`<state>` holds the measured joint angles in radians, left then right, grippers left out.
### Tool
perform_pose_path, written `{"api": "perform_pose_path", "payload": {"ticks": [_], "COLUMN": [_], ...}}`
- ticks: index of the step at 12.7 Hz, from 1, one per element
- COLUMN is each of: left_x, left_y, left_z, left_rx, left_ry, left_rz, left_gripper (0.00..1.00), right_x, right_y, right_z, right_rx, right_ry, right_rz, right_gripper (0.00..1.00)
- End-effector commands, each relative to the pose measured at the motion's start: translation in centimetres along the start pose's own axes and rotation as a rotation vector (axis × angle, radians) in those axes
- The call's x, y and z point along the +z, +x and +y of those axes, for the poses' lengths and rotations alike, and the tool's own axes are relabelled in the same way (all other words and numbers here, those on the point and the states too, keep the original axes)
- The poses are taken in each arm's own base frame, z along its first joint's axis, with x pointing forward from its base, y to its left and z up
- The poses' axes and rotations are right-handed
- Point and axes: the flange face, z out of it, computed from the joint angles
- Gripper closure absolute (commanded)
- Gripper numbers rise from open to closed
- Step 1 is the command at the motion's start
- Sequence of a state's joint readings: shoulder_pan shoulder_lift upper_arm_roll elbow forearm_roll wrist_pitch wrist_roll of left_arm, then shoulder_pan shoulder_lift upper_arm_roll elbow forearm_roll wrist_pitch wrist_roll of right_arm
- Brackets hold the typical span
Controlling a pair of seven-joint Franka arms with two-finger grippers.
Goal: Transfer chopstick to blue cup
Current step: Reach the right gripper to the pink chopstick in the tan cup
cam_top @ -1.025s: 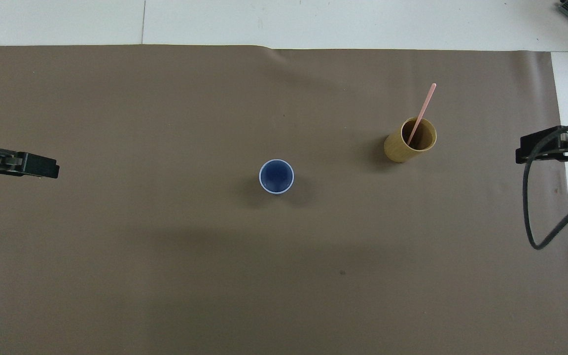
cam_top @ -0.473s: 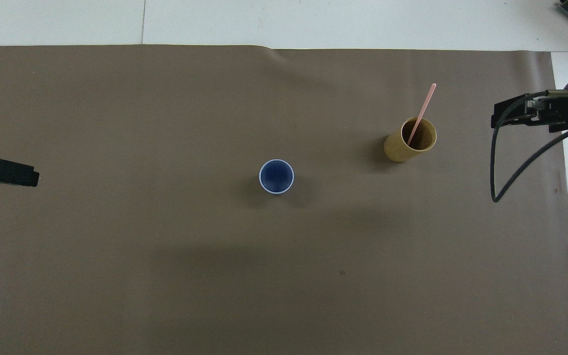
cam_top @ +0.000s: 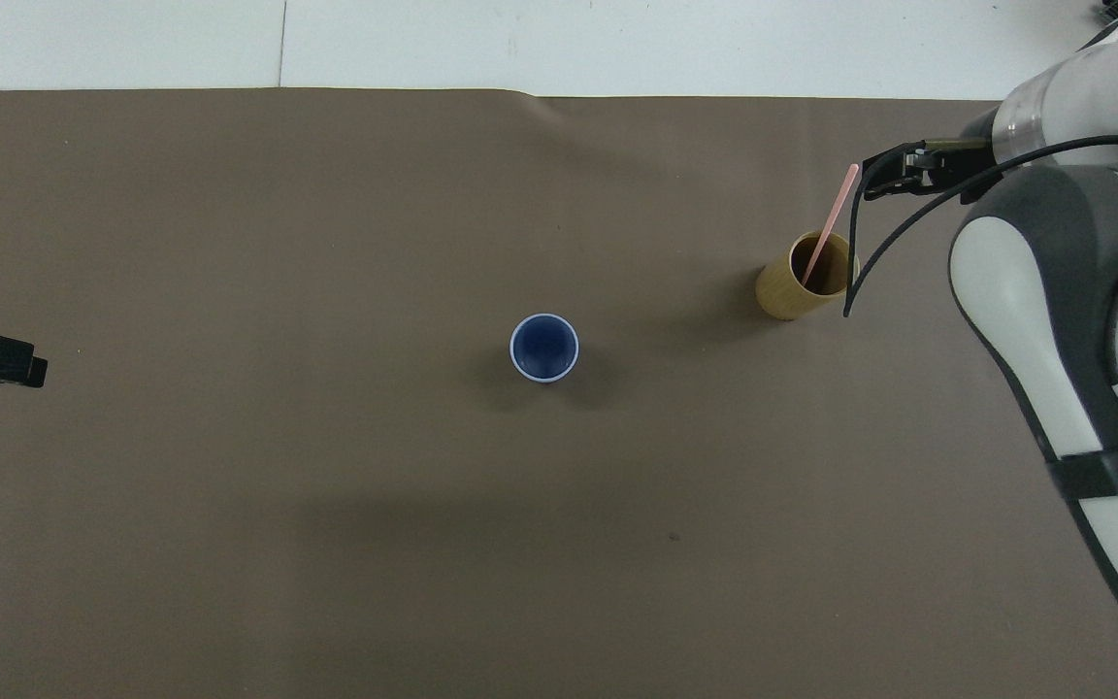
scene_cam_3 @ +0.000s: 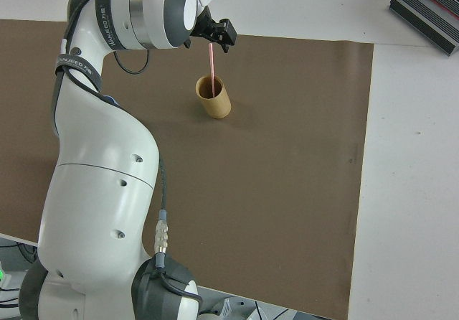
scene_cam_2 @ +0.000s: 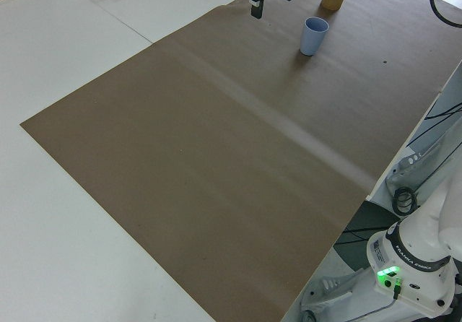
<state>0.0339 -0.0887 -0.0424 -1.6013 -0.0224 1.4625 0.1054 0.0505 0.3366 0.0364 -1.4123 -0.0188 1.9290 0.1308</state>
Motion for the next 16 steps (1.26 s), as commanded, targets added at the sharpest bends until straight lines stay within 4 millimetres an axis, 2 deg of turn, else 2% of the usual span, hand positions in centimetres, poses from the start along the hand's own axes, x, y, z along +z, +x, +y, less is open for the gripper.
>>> {"api": "perform_pose_path", "payload": {"ticks": [1,3,4,7,8,9,10,11,12,14,16], "left_x": [-0.8,-0.8,-1.1,-1.3,-1.4,-1.5,-1.4,-1.4,-1.3,-1.4,-1.4], "left_y": [-0.2,-0.3,-0.8,-0.5,-0.3,-0.2,-0.2,-0.4,-0.2,-0.2,-0.3], "left_z": [-0.1,-0.2,0.0,0.1,0.1,0.0,0.1,0.5,1.5,1.9,1.0], "left_rx": [-0.008,-0.011,-0.015,-0.067,-0.068,-0.068,-0.071,-0.054,-0.039,-0.032,-0.051], "left_ry": [-0.017,-0.016,-0.014,-0.021,-0.020,-0.019,-0.021,-0.021,-0.018,-0.018,-0.019], "left_rz": [-0.002,-0.002,0.001,0.030,0.046,0.053,0.050,0.040,0.039,0.038,0.039], "left_gripper": [0.00,0.00,0.00,0.00,0.00,0.00,0.00,0.00,0.00,0.00,0.00], "right_x": [2.7,4.2,4.9,6.1,6.2,6.2,6.3,6.5,6.4,5.3,2.8], "right_y": [1.2,1.8,1.9,2.1,2.0,2.0,2.0,2.0,1.9,1.8,1.4], "right_z": [-0.5,-0.7,-1.6,-1.9,-2.0,-2.0,-1.9,-1.5,-1.8,-2.0,-2.1], "right_rx": [-0.025,-0.024,-0.031,-0.029,-0.031,-0.030,-0.036,-0.034,-0.037,-0.035,-0.032], "right_ry": [0.006,0.014,0.018,0.028,0.028,0.029,0.027,0.023,0.024,0.033,0.035], "right_rz": [0.026,0.055,0.061,0.061,0.059,0.058,0.056,0.052,0.054,0.063,0.081], "right_gripper": [0.00,0.01,0.07,0.29,0.38,0.53,0.70,0.92,1.00,1.00,1.00]}}
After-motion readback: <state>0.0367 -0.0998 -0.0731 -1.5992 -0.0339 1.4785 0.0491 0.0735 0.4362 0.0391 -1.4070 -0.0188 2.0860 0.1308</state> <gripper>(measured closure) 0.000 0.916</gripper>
